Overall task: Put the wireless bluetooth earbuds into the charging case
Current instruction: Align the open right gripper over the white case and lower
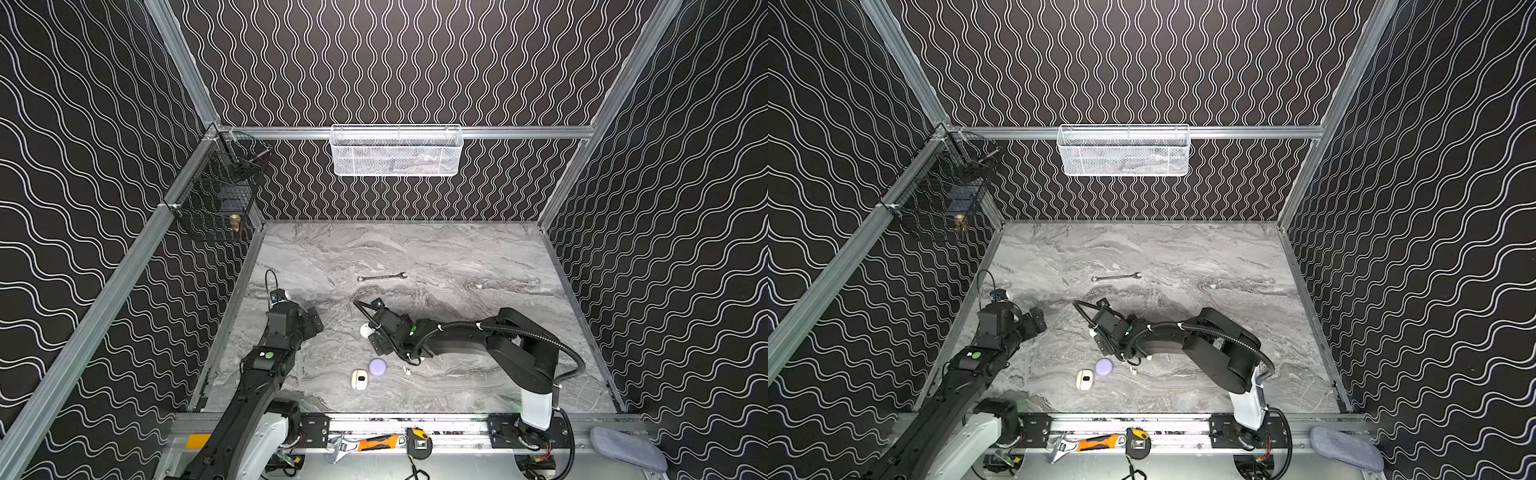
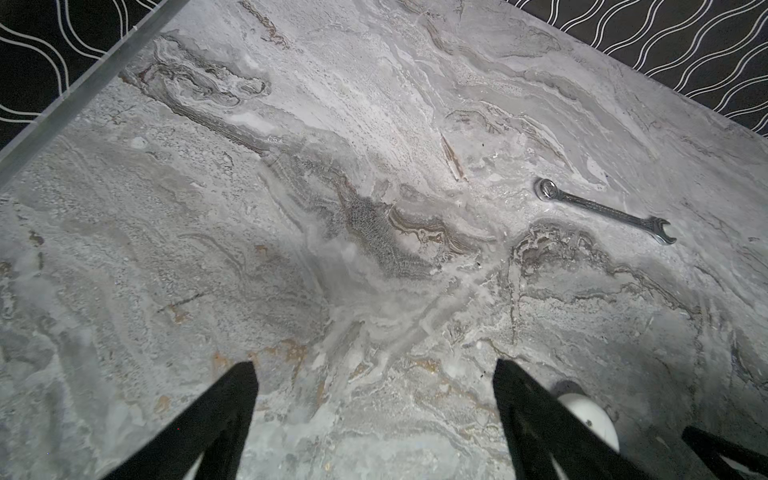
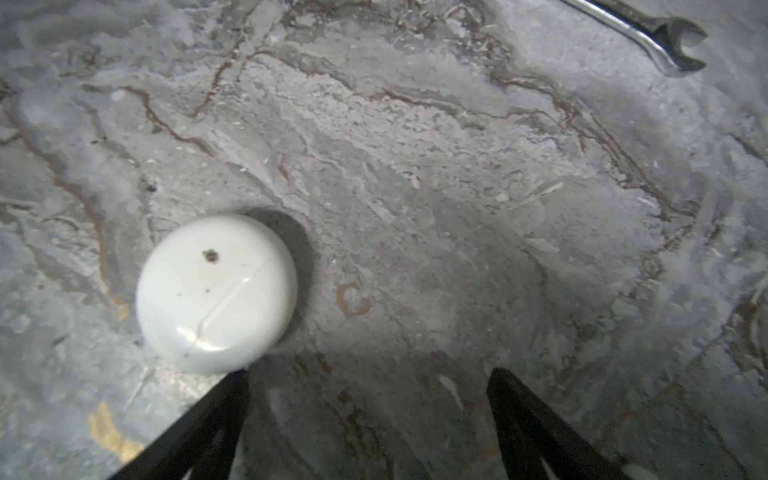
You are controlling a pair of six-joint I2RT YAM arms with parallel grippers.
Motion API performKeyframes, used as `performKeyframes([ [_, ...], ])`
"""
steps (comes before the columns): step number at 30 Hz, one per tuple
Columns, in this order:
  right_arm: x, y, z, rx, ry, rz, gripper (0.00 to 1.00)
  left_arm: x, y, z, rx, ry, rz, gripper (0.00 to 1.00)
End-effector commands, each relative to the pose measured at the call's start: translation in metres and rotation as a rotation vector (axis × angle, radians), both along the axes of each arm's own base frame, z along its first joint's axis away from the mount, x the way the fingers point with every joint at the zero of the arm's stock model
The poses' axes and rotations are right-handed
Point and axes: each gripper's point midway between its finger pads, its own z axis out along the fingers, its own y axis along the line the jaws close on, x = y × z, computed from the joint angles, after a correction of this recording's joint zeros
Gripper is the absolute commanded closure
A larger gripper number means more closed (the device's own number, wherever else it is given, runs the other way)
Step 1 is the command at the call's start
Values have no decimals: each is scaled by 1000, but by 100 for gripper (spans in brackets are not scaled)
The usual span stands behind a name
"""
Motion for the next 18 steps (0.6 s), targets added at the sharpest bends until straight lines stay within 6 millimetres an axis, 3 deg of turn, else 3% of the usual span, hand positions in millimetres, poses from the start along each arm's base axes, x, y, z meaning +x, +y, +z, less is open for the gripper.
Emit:
performKeyframes([
  [1, 4, -7, 2, 8, -8, -24, 7, 3, -1, 5, -3, -23, -1, 8],
  [7, 2, -8, 2, 25, 6, -15, 7, 3, 0, 6, -2, -25, 0, 7],
  [9, -2, -1, 21, 84, -2, 12, 8, 3, -1, 6, -2, -25, -1, 7],
  [14, -20, 17, 43, 202, 3, 77, 7, 3, -1, 5, -3, -24, 0, 7],
  [18, -24, 22, 31, 183, 25, 83, 7, 3, -1, 6, -4, -29, -2, 7],
])
